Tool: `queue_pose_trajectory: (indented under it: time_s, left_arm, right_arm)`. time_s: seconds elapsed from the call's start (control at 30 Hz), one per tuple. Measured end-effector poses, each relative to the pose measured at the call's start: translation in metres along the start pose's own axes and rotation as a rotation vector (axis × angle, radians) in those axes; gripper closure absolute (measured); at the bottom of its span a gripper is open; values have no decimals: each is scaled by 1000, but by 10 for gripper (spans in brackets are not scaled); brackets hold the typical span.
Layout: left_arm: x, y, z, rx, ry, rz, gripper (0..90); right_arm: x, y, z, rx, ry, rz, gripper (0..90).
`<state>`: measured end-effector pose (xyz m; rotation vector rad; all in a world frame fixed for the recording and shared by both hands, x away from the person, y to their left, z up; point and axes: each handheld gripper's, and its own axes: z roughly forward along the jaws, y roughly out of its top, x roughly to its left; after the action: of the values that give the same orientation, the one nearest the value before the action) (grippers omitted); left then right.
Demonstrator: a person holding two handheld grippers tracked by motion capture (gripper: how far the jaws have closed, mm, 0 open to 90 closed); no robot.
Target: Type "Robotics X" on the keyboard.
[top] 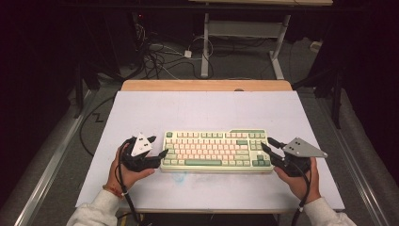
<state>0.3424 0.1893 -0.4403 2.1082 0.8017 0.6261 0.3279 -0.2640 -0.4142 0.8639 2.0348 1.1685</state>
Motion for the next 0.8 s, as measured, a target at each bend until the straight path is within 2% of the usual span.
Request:
queue_pose_trajectory:
  time_s: [0.07, 0.1, 0.17, 0.4, 0.6, 0.63, 0.8]
  left_arm:
    - [-1, 2, 2, 5, 7, -2, 335]
    - [-1, 3, 3, 6, 9, -6, 305]
    - [-1, 6, 4, 8, 13, -10, 300]
    - [-1, 10, 8, -2, -6, -9, 280]
    - [-3, 14, 10, -1, -12, 3, 280]
    - [-3, 15, 10, -6, -8, 15, 280]
    - [-6, 15, 12, 6, -25, 12, 281]
  right_arm:
    - [1, 1, 2, 6, 17, -7, 772]
    - [3, 2, 7, 26, 38, -10, 846]
    - [5, 3, 13, 45, 72, -13, 898]
    - [15, 6, 30, 96, 126, -51, 900]
    - [23, 6, 40, 132, 150, -74, 900]
    - [24, 6, 42, 139, 156, -78, 900]
    - [29, 0, 51, 182, 173, -96, 900]
